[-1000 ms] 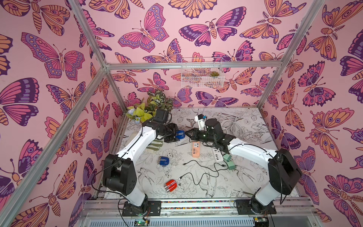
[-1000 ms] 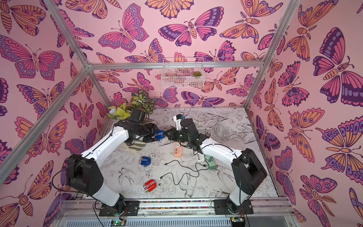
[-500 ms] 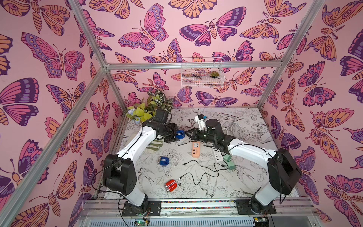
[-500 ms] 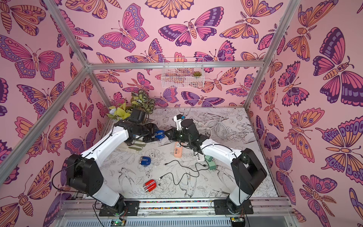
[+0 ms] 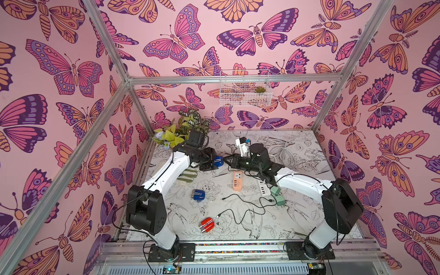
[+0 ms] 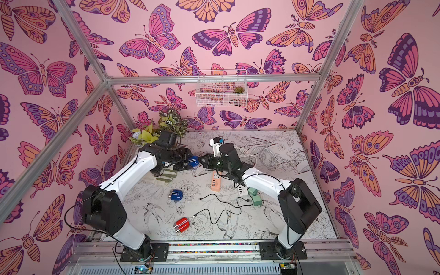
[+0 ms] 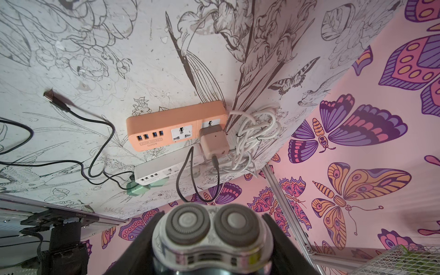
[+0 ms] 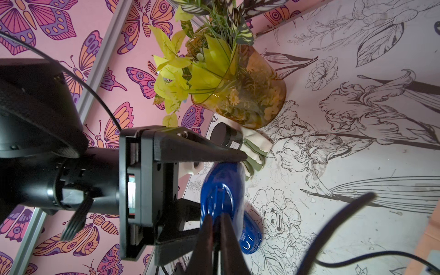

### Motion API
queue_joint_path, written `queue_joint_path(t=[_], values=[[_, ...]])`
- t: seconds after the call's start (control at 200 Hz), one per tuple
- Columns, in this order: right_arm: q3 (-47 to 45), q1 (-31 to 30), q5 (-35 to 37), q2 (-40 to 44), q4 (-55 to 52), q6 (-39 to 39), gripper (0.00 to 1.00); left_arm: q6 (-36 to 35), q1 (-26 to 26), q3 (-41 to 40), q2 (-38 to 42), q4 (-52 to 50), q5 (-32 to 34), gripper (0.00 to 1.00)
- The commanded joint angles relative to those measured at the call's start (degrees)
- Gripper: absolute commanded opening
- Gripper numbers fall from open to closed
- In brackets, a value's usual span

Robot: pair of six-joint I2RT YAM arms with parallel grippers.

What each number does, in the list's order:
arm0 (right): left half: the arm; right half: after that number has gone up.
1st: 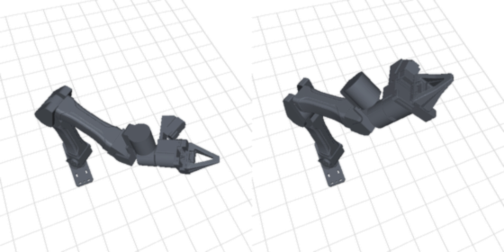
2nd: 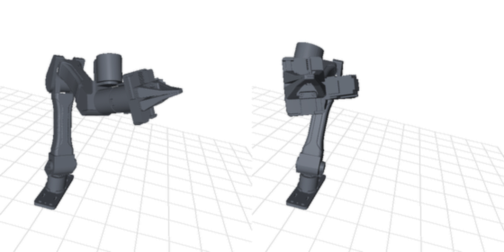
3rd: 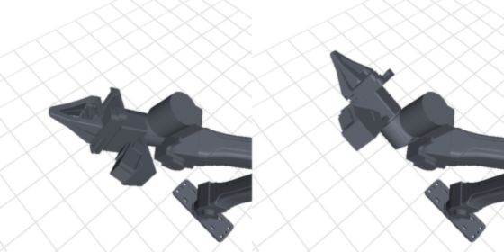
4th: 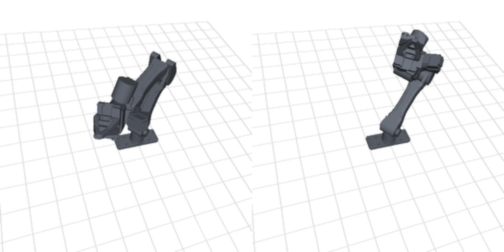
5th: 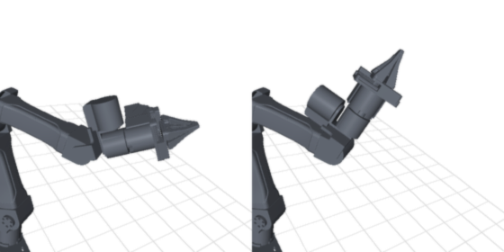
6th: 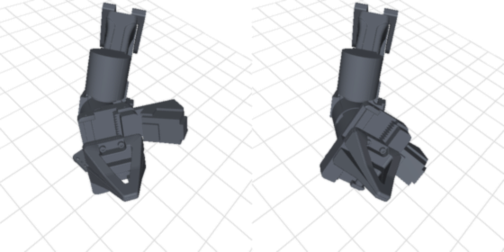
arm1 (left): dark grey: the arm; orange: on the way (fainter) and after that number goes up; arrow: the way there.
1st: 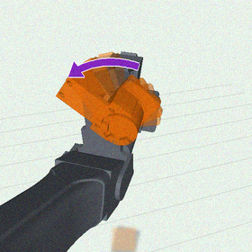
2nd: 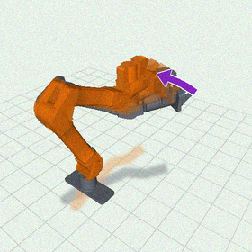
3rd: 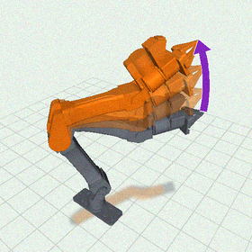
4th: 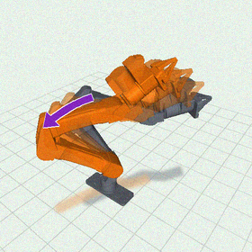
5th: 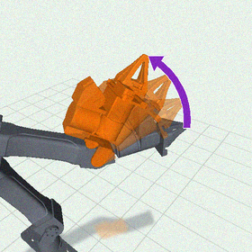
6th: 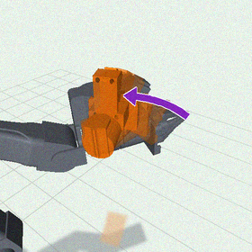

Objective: Charge the electric shaver
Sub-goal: Insert the charging cable into the electric shaver.

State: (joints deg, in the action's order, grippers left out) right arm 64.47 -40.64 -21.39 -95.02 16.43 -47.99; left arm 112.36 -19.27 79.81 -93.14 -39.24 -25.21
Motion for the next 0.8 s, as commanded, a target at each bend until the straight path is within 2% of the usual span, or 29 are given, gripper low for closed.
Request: queue_joint_path(t=[0.0, 0.21, 0.501, 0.656, 0.726, 0.796], values=[[0.30, -2.25, -0.76, -1.22, -9.96, 3.86, 0.00, 1.10, -3.93, 2.91, 1.46, 6.06, -10.58, 0.00], [1.53, -3.07, 2.68, 0.67, -15.54, 7.64, 0.00, 1.70, -4.02, 2.02, 2.09, 5.96, -9.63, 0.00], [0.97, -2.47, -0.18, 1.00, -11.44, 3.95, 0.00, 3.19, -4.64, 1.13, 2.17, 6.00, -8.10, 0.00], [-1.42, -1.12, -1.68, 3.80, -7.41, -0.93, 0.35, 3.59, -4.64, -0.46, 2.71, 5.45, -5.92, 0.00], [-2.24, -0.59, -2.45, 5.39, -6.12, -3.12, 0.46, 3.54, -4.62, -1.14, 2.71, 5.08, -4.73, 0.00], [-2.58, -0.23, -3.03, 7.89, -6.65, -4.66, 0.53, 3.56, -4.55, -1.76, 2.46, 4.56, -3.59, 0.00]])
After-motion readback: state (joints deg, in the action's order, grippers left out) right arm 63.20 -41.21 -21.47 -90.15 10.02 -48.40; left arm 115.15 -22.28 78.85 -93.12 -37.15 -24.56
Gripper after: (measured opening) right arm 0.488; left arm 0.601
